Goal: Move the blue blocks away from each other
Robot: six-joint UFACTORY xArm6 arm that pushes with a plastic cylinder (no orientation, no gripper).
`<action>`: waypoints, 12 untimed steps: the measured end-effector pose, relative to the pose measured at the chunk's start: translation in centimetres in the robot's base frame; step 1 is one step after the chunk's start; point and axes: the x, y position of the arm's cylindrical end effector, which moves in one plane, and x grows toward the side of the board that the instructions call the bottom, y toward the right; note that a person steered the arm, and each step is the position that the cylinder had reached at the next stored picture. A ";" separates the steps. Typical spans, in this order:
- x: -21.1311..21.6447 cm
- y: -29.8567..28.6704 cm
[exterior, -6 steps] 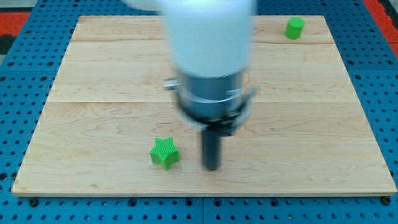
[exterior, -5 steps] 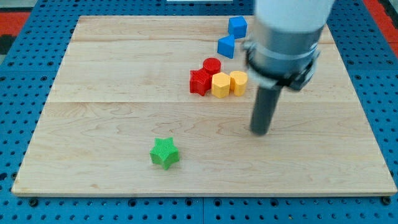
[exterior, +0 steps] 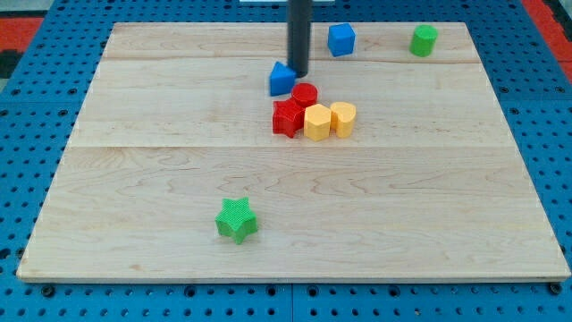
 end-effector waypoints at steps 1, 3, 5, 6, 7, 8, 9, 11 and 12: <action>2.2 -3.3; 3.1 -9.9; 11.6 -10.0; 15.3 -10.0; 18.5 -10.0; 17.1 -10.0; 9.4 -9.7; -2.4 -7.5; -2.4 1.2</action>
